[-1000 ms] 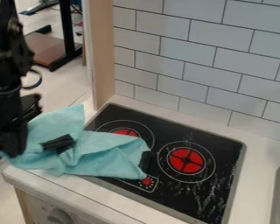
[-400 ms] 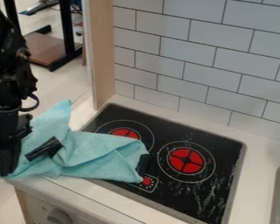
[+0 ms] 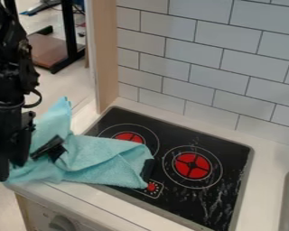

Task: Unfold the blue cloth on the bottom left side of the stove from top right to bottom left

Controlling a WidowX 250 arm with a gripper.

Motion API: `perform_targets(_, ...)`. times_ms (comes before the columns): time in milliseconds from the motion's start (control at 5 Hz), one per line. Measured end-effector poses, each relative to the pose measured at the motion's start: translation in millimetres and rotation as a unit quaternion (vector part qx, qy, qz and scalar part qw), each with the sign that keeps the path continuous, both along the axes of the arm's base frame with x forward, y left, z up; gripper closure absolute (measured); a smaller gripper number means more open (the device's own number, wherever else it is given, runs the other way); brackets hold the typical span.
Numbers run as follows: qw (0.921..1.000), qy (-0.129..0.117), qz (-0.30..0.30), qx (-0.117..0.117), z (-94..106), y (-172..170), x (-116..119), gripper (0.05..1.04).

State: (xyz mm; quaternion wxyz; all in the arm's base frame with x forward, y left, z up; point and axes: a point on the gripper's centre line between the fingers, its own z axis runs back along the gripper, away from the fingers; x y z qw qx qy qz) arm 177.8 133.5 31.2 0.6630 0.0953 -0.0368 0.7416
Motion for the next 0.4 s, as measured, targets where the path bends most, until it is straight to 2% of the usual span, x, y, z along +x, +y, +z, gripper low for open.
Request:
perform_targets(200, 0.9997, -0.024, -0.003, 0.004, 15.2, -1, 6, 0.076)
perform_targets(400, 0.9985, -0.054, -0.012, 0.001, 34.5, -7, 12, 0.073)
